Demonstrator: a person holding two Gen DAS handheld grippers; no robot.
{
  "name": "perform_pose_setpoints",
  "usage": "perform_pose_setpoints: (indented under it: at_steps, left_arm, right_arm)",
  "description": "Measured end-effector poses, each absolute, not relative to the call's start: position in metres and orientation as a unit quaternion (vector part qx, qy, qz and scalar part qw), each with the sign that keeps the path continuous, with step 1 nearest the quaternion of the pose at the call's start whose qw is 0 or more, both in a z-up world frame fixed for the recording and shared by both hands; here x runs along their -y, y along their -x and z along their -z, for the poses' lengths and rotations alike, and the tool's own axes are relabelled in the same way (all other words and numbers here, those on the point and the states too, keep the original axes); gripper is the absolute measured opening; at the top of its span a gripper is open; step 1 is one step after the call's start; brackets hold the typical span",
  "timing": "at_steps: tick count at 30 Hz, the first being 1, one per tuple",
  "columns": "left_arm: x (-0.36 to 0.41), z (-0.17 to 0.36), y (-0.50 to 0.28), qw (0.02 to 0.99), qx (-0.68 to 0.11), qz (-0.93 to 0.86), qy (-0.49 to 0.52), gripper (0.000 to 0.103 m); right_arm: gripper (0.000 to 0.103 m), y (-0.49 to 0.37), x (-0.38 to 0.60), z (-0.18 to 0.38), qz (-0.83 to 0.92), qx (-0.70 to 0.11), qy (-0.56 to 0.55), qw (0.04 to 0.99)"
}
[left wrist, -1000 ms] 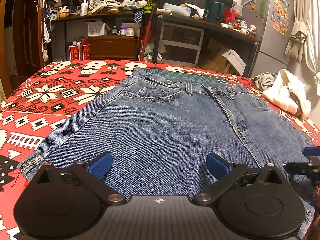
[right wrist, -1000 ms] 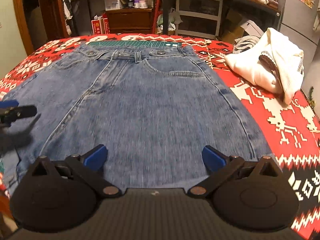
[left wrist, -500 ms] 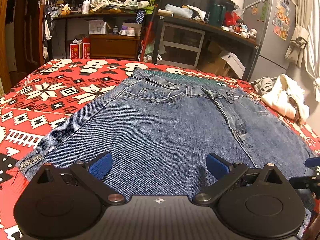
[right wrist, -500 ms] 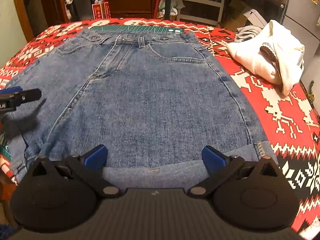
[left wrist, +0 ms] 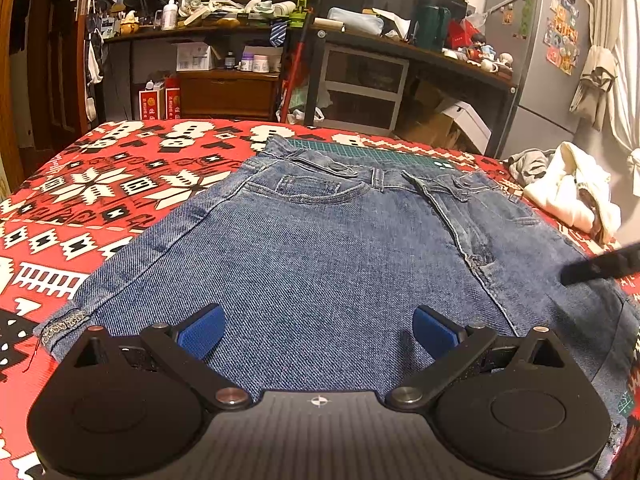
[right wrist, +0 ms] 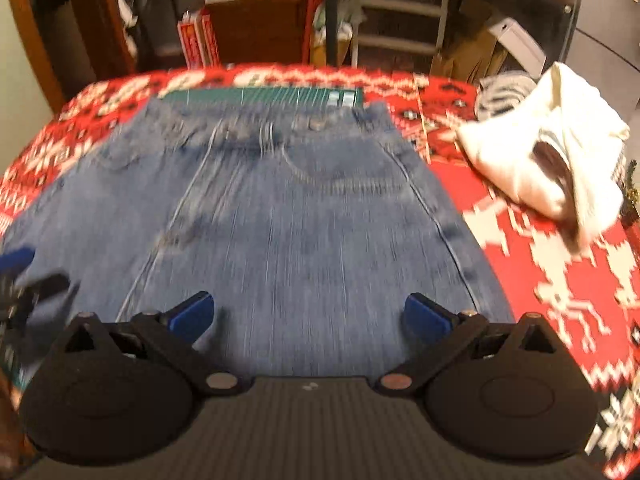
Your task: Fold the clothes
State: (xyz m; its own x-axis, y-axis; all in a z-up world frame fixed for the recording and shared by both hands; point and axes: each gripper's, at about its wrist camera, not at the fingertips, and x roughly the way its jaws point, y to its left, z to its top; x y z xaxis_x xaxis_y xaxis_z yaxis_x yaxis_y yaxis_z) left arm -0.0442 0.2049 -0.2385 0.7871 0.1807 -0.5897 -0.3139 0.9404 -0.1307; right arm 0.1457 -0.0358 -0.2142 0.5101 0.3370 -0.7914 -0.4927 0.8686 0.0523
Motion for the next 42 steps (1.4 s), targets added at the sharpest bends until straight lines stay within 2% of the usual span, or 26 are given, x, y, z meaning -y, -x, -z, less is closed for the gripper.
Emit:
perform_pose_setpoints:
  at_steps: [8, 24, 28, 34, 42]
  left_arm:
    - [-0.204, 0.239, 0.044, 0.939, -0.299, -0.132, 0.105, 0.101]
    - [-0.203, 0.24, 0.043, 0.939, -0.299, -0.134, 0.104, 0.101]
    - [-0.204, 0.24, 0.044, 0.939, -0.298, -0.133, 0.105, 0.101]
    - [-0.204, 0.24, 0.045, 0.939, -0.298, -0.133, 0.108, 0.101]
    - [-0.207, 0.237, 0.047, 0.938, -0.295, -0.138, 0.12, 0.101]
  right_arm:
    - [0.103, -0.144, 0.017, 0.242, -0.228, -0.405, 0.103, 0.879]
    - [0.103, -0.073, 0.04, 0.237, -0.257, -0.43, 0.12, 0.857]
    - [0.103, -0.074, 0.045, 0.23, -0.259, -0.45, 0.12, 0.846]
    - [0.103, -0.093, 0.054, 0.218, -0.215, -0.422, 0.088, 0.876]
    - [0.103, -0.104, 0.019, 0.225, -0.22, -0.412, 0.08, 0.881]
